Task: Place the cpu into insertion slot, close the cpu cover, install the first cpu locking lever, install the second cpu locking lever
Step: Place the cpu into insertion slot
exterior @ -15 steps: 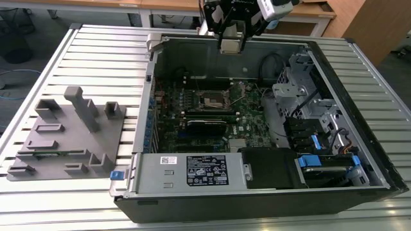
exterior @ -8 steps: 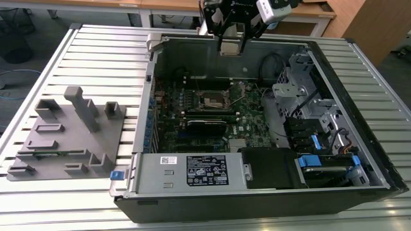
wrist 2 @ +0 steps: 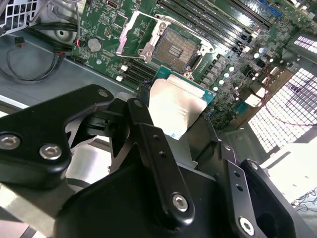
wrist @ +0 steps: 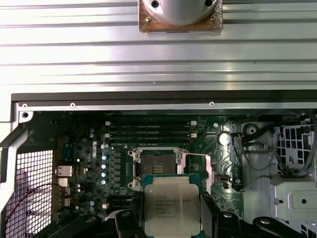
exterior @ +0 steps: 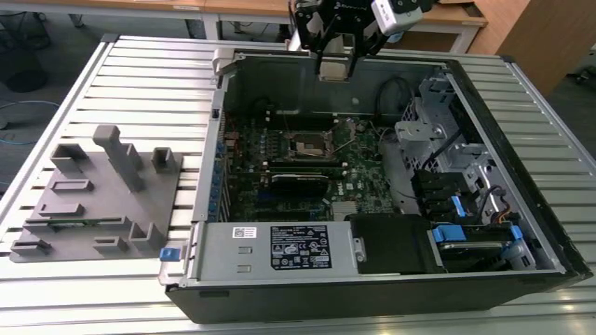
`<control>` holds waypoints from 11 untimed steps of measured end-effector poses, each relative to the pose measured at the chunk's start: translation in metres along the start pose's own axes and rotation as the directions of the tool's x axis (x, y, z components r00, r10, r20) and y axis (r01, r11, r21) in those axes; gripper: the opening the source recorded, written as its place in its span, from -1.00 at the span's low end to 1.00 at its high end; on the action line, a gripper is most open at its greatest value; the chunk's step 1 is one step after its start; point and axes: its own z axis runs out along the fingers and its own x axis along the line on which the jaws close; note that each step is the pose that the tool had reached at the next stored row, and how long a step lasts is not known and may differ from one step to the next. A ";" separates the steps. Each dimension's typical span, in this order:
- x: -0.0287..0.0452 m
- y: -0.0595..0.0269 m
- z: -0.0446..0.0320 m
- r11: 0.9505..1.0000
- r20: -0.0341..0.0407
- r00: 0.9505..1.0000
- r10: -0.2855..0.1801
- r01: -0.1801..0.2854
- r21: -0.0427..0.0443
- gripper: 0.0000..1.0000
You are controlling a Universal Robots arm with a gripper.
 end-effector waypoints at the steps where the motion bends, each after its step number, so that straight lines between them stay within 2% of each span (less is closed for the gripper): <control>1: 0.0005 -0.0001 0.0004 1.000 0.000 1.000 0.000 0.000 0.000 0.08; 6: 0.0037 -0.0005 0.0035 1.000 0.001 1.000 0.000 0.000 0.000 0.08; 11: 0.0102 -0.0009 0.0062 1.000 0.004 1.000 0.000 0.000 0.000 0.08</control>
